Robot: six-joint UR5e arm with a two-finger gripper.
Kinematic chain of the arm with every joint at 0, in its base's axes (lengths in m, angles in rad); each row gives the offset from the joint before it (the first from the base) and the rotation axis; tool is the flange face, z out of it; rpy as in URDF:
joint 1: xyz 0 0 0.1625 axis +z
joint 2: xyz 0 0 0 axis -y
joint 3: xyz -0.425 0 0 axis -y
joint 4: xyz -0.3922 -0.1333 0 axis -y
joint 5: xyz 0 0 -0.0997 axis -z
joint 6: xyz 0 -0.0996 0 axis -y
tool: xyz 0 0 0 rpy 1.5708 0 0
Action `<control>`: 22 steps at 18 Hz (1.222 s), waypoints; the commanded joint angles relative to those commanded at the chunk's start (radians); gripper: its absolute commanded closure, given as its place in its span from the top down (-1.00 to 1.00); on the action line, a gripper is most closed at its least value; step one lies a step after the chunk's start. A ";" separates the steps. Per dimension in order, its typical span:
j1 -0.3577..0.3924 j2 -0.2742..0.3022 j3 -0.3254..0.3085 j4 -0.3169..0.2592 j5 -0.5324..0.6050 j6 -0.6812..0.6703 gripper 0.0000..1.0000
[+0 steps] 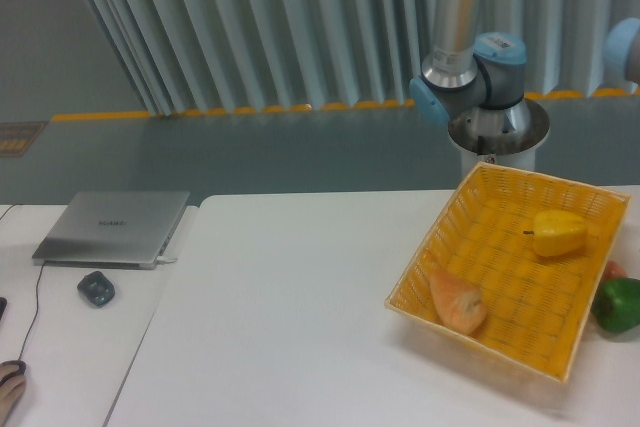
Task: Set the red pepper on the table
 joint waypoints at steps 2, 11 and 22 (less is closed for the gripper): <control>0.009 -0.020 0.003 0.019 0.000 0.017 -0.46; 0.043 -0.097 -0.008 0.114 0.002 0.060 -0.41; 0.049 -0.120 -0.009 0.147 0.002 0.065 1.00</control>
